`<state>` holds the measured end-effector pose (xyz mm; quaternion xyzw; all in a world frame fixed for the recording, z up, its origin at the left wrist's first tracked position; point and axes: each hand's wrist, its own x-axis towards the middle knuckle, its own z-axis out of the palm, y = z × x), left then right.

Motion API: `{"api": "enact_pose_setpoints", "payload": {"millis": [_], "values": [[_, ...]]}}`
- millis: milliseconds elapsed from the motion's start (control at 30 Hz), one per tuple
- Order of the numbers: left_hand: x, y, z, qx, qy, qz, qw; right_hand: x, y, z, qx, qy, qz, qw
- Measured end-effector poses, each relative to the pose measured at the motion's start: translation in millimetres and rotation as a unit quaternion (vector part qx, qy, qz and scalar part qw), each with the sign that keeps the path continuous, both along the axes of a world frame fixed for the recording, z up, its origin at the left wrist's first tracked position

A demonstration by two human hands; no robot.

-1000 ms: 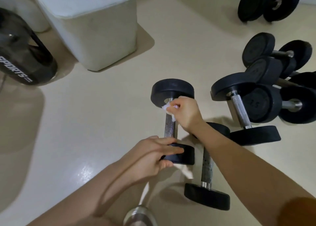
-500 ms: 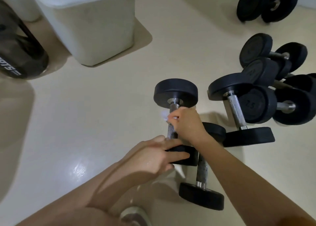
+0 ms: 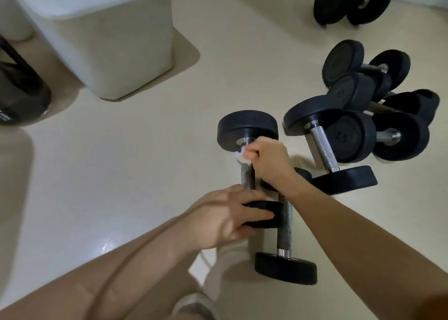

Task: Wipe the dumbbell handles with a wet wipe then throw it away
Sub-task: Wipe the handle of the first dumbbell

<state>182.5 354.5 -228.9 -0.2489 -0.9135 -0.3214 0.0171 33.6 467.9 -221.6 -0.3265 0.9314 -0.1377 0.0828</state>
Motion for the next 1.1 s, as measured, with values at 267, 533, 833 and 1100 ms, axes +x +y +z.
{"api": "enact_pose_setpoints", "payload": {"millis": [267,533,833,1100], "values": [[5,-14,4,0.016,-0.063,0.034,0.997,23,18,9,0.06,-0.163,0.079,0.982],[-6,-13,5,0.133,-0.18,0.123,0.967,12,16,-4,-0.02,-0.127,0.039,0.991],[-4,3,10,-0.01,-0.226,0.086,0.97,-1,13,-19,-0.059,-0.075,-0.026,0.995],[-16,0,32,-0.273,-0.159,0.034,0.948,9,8,-19,-0.068,-0.076,-0.052,0.993]]}}
